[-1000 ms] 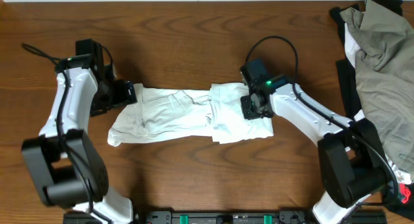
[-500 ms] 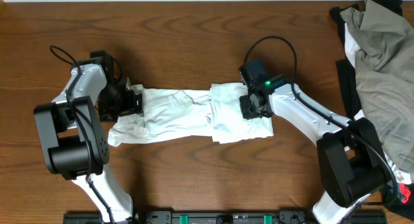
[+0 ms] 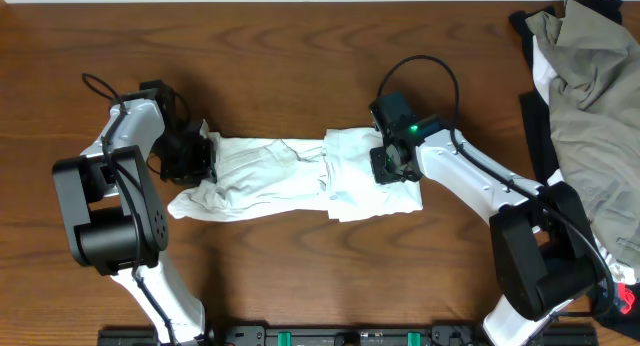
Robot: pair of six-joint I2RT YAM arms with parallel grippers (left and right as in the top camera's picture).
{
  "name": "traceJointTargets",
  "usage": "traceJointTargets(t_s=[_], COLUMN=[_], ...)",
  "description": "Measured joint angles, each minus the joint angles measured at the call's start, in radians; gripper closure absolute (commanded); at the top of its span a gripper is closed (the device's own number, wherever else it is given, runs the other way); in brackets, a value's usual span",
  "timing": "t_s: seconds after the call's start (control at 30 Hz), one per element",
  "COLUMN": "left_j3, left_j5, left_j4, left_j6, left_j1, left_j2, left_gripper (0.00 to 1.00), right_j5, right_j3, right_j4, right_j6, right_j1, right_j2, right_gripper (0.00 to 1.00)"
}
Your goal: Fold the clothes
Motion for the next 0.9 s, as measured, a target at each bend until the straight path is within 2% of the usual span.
traceJointTargets(t_s=[0.23, 0.47, 0.73, 0.9], left_j3=[0.0, 0.0, 0.0, 0.0], left_j5=[-0.04, -0.137, -0.194, -0.142], left_j4=[-0.022, 0.008, 0.028, 0.027], left_j6=[-0.037, -0.09, -0.124, -0.131], left_j1=[0.012, 0.108, 0.228, 0.218], left_j2=[-0.013, -0.164, -0.276, -0.288], left_gripper=[0.92, 0.91, 0.92, 0.94], right_j5=[-0.006, -0.022, -0.027, -0.026], right_j3=[0.0, 0.047, 0.122, 0.124], right_j4=[-0.002, -0.019, -0.081, -0.153], right_j6=[0.0, -0.008, -0.042, -0.048], right_j1=[0.0, -0.021, -0.124, -0.204], right_j2=[0.0, -0.027, -0.156, -0.162], right_gripper=[0.68, 0.59, 0.58, 0.59])
